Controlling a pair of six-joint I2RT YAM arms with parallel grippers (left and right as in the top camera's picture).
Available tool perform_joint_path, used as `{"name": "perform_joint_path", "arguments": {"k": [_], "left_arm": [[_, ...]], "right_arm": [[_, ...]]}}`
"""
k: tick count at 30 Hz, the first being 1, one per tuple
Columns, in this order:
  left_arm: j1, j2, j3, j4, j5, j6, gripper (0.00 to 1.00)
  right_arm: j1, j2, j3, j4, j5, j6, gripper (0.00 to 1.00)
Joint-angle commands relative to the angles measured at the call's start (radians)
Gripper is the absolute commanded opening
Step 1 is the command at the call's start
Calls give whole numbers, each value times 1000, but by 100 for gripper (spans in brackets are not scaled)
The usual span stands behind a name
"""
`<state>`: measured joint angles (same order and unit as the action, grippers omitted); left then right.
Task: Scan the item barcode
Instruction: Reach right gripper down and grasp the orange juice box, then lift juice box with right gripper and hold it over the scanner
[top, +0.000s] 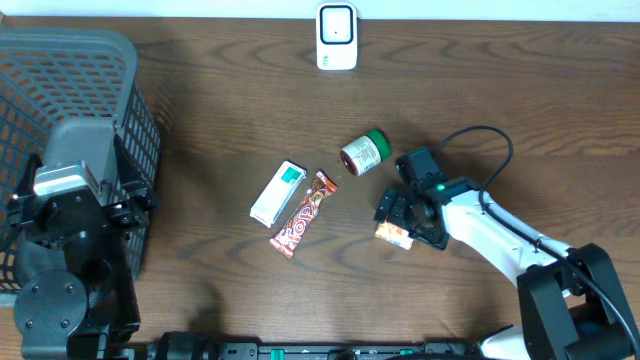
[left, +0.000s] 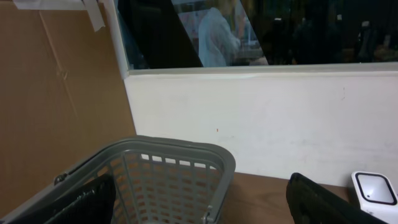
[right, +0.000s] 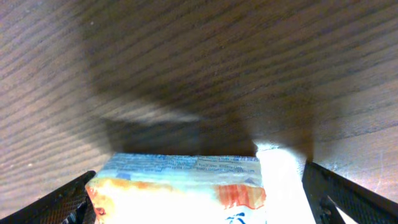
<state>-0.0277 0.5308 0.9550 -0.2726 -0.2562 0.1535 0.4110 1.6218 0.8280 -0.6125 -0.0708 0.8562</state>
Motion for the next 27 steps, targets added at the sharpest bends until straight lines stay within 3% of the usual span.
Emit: {"name": "perform_joint_path", "arguments": {"k": [1, 10, 14, 24, 27], "left_arm": [[6, -2, -4, 1, 10, -10, 87], [6, -2, -4, 1, 10, -10, 87], [6, -2, -4, 1, 10, -10, 87], [6, -2, -4, 2, 10, -10, 87], [6, -2, -4, 1, 10, -10, 87]], "right_arm": [[2, 1, -11, 3, -63, -35, 99], [25, 2, -11, -8, -90, -48, 99], [25, 2, -11, -8, -92, -51, 85], [25, 2, -11, -6, -81, -69, 72], [25, 2, -11, -7, -76, -69, 62]]}}
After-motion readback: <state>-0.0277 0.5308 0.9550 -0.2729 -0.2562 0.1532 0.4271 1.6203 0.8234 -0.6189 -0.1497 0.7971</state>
